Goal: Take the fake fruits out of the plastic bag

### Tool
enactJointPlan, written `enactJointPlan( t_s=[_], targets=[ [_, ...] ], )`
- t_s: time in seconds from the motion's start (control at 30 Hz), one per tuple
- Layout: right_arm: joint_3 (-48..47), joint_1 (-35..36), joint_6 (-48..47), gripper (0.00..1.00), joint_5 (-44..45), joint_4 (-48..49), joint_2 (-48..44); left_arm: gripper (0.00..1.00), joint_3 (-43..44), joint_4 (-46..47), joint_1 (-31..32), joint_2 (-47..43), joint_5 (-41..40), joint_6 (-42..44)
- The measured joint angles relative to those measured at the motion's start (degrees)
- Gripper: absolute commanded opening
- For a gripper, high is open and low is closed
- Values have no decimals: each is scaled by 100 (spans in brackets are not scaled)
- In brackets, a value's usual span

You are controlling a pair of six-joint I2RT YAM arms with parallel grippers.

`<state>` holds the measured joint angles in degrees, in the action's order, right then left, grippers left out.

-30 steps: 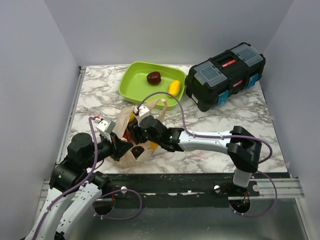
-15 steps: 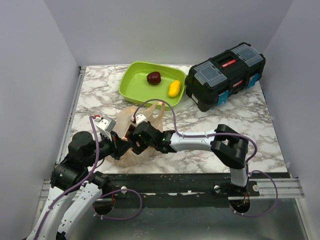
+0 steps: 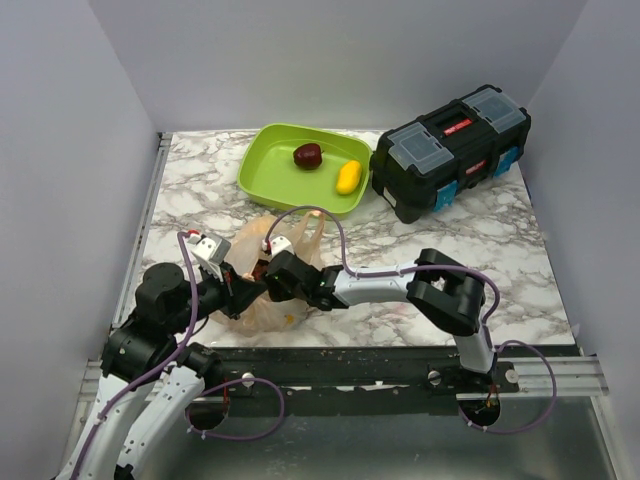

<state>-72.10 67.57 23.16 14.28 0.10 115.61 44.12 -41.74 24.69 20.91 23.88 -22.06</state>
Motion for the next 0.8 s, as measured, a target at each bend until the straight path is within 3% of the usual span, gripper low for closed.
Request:
enactJointPlan(
  t_s=[0.07, 0.3, 0.8],
  targets=[
    [0, -2, 11, 42, 28, 0, 0, 0, 0, 0, -11, 0, 13, 0],
    [42, 0, 68, 24, 28, 44, -103, 0, 0, 7, -33, 4, 39, 2],
    [103, 0, -190, 12, 37, 776, -1058, 0, -2, 11, -105, 42, 109, 22]
  ],
)
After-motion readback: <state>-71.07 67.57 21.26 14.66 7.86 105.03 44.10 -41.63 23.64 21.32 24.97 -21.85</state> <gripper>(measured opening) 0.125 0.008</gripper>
